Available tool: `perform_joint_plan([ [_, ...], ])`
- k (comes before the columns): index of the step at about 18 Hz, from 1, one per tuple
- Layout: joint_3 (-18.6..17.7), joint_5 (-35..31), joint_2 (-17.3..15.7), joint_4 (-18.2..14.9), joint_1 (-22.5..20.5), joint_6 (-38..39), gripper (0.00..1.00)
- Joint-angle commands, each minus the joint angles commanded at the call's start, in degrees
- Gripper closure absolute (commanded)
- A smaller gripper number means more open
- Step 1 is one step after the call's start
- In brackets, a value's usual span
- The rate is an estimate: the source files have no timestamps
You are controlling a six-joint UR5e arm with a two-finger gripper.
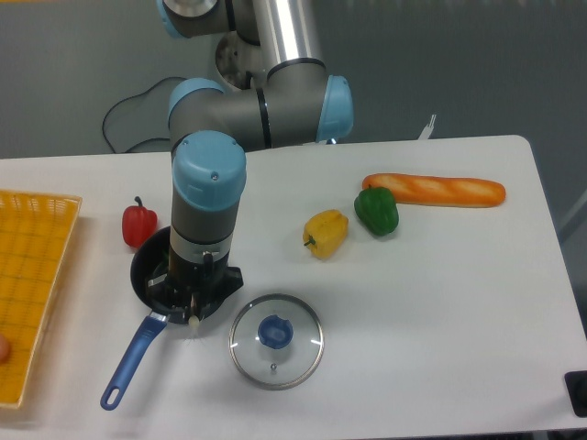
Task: Place the green onion in the pot
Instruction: 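Lower the green onion into the saucepan, then open the gripper to release the onion in the saucepan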
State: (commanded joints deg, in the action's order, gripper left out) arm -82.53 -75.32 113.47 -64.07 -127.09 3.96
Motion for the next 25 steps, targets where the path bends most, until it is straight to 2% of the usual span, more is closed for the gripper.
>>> perform_joint_plan([
  [4,0.0,-0.88,0.26,-0.09,0.44,0.0,0.77],
  [9,0.0,-0.88,0.26,0.0,0.44,-0.09,0.63],
  [18,-0.53,-0.88,-0.09,0.26,0.44,-0.44,0.59],
  [25,-0.7,-4.82,-0.88,0.09,0.35,-10.36,0.51],
])
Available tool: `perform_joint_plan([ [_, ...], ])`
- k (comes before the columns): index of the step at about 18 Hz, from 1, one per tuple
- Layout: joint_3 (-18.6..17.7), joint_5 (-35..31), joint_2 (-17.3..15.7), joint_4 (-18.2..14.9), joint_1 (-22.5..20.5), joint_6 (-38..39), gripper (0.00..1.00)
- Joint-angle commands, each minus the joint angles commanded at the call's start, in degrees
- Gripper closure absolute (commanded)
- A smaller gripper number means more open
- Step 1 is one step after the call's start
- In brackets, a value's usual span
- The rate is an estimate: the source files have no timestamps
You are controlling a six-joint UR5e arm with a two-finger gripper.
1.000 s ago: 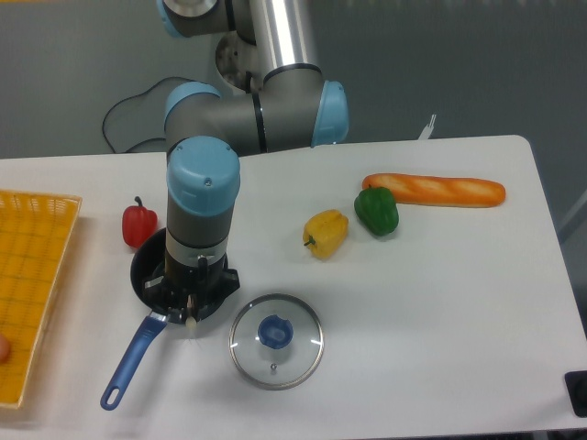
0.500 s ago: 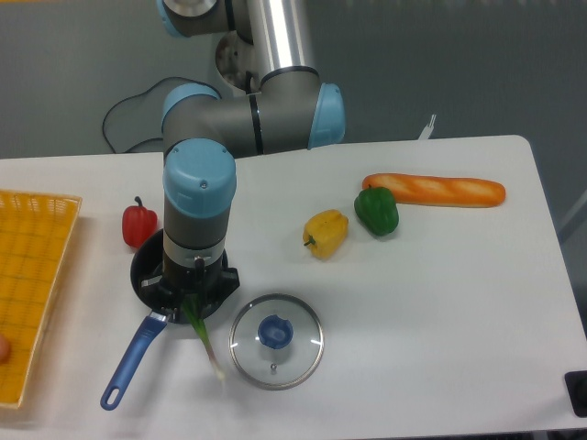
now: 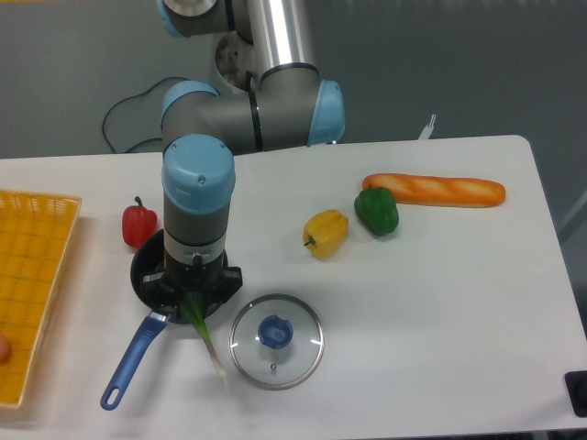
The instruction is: Place the green onion in the pot
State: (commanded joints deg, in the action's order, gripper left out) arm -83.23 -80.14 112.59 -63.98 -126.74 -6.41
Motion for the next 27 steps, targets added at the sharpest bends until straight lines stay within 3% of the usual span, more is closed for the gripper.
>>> perform_joint_plan([
  [2,-0.61,-2.55,-0.09,0.09,-0.26,-1.93,0.46],
  [3,-0.62,-3.87,-0.26,0.0,-0.44,-4.64,0.0],
  [5,-0.97,-5.98,-0.53,-0.53,-1.05,-9.49,0.0],
  [8,-2.46,-5.81,-1.84,-0.71,-1.76,-10.55,0.0],
  [17,-2.55,-7.22,-2.2,-0.53,-5.01,-22.93,0.0],
  [22,-3.69,-8.36,-4.39,-0.79,-8.17,-35.76,0.0],
  [27,-4.57,-8.54,-5.19,-0.97,-11.24,-43.13,0.0],
])
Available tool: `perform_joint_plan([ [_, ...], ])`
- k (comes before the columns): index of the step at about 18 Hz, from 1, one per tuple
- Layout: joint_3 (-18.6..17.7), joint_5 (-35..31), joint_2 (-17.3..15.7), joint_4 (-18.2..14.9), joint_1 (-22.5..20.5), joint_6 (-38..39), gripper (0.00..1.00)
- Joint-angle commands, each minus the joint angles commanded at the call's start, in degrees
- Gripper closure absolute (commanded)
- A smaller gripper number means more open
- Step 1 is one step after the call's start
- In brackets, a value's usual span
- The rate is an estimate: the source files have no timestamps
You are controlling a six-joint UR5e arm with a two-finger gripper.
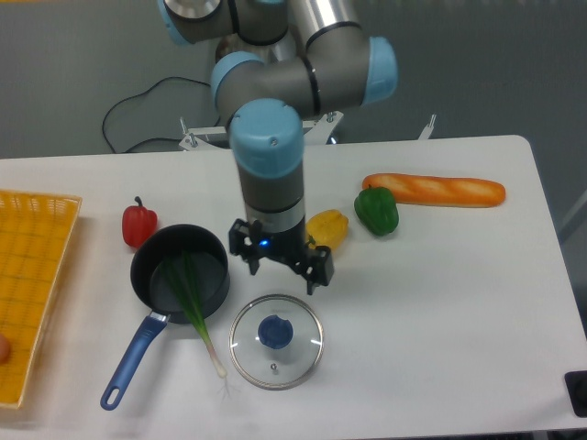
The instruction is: Place the green onion in the pot
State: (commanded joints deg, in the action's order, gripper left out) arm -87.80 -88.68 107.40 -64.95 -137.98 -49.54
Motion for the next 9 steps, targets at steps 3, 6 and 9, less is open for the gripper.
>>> perform_joint_plan([
  [3,-1.14,-0.17,-0.61,-1.67,-3.34,-13.0,0.0],
  [6,-1.94,-1.23,-1.85,-1.67,-6.51,-21.54,0.0],
  [9,-1.94,-1.49,-1.93,-1.67,-8.97,-27.52,0.0],
])
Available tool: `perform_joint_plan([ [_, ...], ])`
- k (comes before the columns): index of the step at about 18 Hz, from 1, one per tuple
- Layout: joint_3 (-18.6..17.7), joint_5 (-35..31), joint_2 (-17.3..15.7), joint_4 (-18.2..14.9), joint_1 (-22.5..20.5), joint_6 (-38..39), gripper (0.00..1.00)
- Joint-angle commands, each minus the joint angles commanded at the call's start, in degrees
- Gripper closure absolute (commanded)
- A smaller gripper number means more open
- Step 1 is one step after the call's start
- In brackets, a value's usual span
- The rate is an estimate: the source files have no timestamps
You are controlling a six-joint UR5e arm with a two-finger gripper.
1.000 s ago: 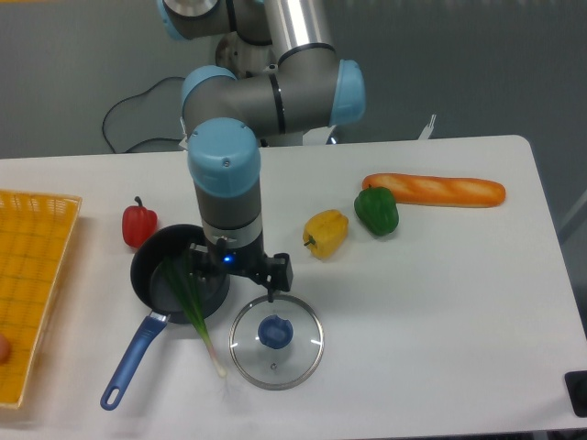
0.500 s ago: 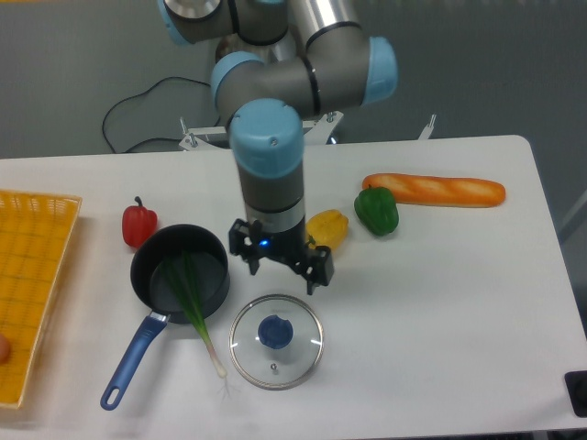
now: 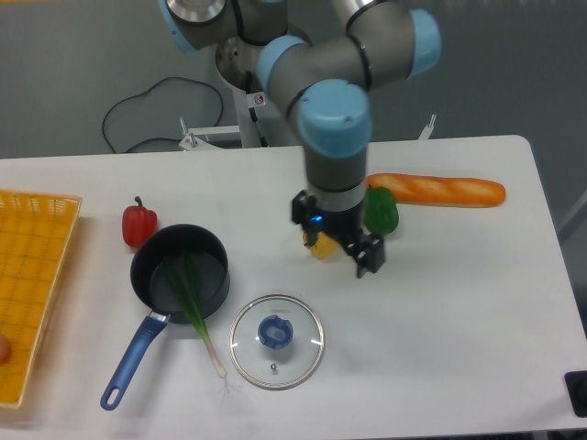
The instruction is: Place the green onion in the pot
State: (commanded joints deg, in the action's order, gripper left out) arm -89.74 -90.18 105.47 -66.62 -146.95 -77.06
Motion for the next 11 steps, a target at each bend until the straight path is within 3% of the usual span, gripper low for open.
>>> perform_joint_plan([
  [5,0.0,-0.97,-0.97,-0.61,-2.12,-4.67,0.0],
  [11,0.0,-0.88,-0.97,-0.7,-2.47,-5.12,0.0],
])
